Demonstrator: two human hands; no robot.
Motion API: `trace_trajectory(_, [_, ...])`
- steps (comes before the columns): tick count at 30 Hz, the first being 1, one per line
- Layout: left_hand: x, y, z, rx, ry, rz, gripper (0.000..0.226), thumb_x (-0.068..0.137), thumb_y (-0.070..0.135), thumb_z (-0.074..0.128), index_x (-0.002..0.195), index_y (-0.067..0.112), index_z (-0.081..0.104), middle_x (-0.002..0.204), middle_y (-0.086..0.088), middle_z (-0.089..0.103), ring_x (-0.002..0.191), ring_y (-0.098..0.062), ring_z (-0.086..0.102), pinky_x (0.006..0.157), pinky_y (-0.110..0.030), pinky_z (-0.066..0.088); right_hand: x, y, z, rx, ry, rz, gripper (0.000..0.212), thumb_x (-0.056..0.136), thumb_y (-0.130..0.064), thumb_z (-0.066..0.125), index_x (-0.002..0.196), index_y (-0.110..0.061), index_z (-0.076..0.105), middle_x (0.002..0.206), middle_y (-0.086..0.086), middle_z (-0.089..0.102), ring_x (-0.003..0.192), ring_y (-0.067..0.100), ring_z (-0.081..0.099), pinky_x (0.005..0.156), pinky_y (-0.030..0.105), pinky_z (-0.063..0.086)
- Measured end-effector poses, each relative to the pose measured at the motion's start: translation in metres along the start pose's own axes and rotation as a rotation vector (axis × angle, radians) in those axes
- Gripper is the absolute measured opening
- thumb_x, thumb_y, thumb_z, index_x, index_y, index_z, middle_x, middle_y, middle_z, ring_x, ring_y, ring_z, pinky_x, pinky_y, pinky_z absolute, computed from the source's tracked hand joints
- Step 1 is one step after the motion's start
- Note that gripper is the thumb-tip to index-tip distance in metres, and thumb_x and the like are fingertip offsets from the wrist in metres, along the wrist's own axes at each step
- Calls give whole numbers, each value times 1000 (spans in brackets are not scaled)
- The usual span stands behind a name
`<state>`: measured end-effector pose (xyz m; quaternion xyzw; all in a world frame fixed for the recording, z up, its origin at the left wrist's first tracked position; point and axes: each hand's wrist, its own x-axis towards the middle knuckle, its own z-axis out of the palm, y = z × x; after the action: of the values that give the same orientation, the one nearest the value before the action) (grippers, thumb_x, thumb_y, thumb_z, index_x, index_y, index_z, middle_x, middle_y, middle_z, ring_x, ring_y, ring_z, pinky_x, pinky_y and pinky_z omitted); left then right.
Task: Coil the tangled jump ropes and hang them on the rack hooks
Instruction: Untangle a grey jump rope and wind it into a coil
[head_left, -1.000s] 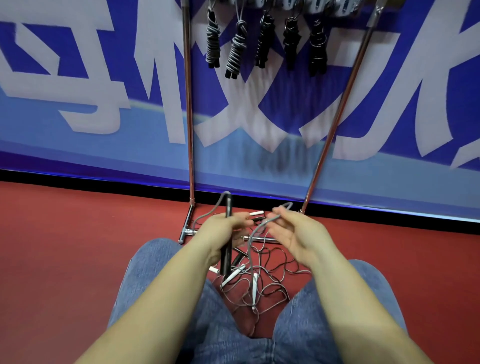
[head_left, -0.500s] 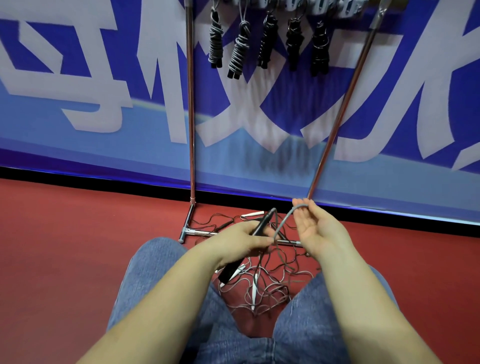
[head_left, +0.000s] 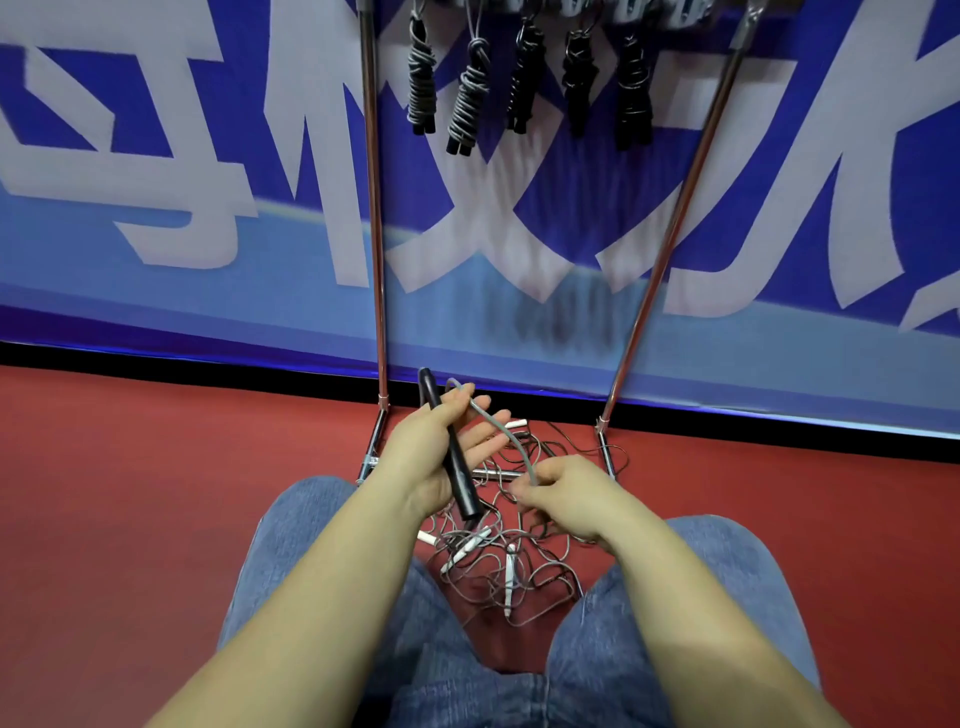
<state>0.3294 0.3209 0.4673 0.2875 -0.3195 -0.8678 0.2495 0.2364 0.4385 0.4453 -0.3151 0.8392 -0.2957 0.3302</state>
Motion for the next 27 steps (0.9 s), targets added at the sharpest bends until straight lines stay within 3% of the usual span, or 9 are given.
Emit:
trace_trajectory(5, [1, 2, -1, -83, 15, 34, 13, 98, 12, 50, 90, 8, 59, 75, -6, 70, 71, -24, 70, 56, -36, 60, -6, -5, -13, -169, 239, 45, 17, 89, -35, 62, 75, -25, 59, 64, -8, 53, 72, 18, 52, 66, 24, 37])
trace_trajectory(8, [2, 2, -3, -29, -51, 56, 13, 99, 13, 47, 97, 12, 60, 87, -6, 72, 80, -20, 71, 71, -33, 59, -4, -2, -12, -236, 302, 63, 23, 91, -37, 57, 71, -25, 58, 72, -2, 60, 75, 20, 57, 68, 26, 42])
trace_trajectory(9, [2, 1, -3, 25, -79, 63, 14, 99, 13, 47, 101, 14, 61, 93, -5, 72, 85, -19, 70, 78, -32, 56, -3, -1, -11, -153, 302, 33, 25, 92, -35, 56, 69, -24, 58, 73, 0, 63, 74, 21, 60, 68, 27, 46])
trace_trajectory(11, [2, -2, -4, 191, -130, 56, 17, 97, 12, 48, 108, 16, 60, 101, -3, 70, 91, -16, 67, 86, -30, 51, -2, -3, -9, 256, 271, -11, 23, 95, -28, 54, 76, -19, 63, 76, 5, 68, 65, 18, 66, 63, 28, 53])
trace_trajectory(14, [1, -11, -8, 505, -209, 7, 22, 94, 7, 53, 111, 15, 63, 104, 0, 70, 92, -10, 64, 78, -17, 48, -8, -15, -13, 854, 168, 22, 21, 98, -26, 49, 87, -13, 63, 78, 4, 69, 57, 12, 67, 57, 23, 55])
trace_trajectory(18, [0, -20, -13, 760, -254, 43, 27, 92, 7, 58, 117, 13, 66, 115, -3, 68, 105, -11, 60, 102, -26, 41, -10, -18, -23, 1310, 176, 68, 22, 99, -26, 45, 88, -11, 58, 87, 4, 67, 56, 11, 69, 51, 20, 55])
trace_trajectory(21, [3, -20, -12, 877, -210, 96, 16, 91, 10, 61, 100, 21, 69, 102, 1, 71, 96, -11, 63, 100, -31, 42, -11, -15, -25, 1463, 169, 67, 23, 99, -25, 45, 89, -10, 58, 78, 3, 71, 56, 12, 69, 48, 19, 54])
trace_trajectory(24, [1, -23, -10, 820, -199, 94, 16, 92, 6, 58, 86, 20, 63, 83, -2, 64, 79, -15, 58, 83, -32, 48, -10, -18, -25, 1474, 118, 17, 23, 99, -24, 43, 89, -10, 58, 69, 2, 73, 63, 14, 70, 55, 22, 57])
trace_trajectory(27, [-2, -21, -7, 677, -155, 107, 17, 95, 4, 53, 89, 18, 62, 78, 1, 62, 69, -10, 60, 71, -31, 53, -9, -19, -24, 1259, 131, -29, 14, 97, -18, 49, 95, -10, 60, 84, 6, 71, 77, 16, 68, 65, 27, 57])
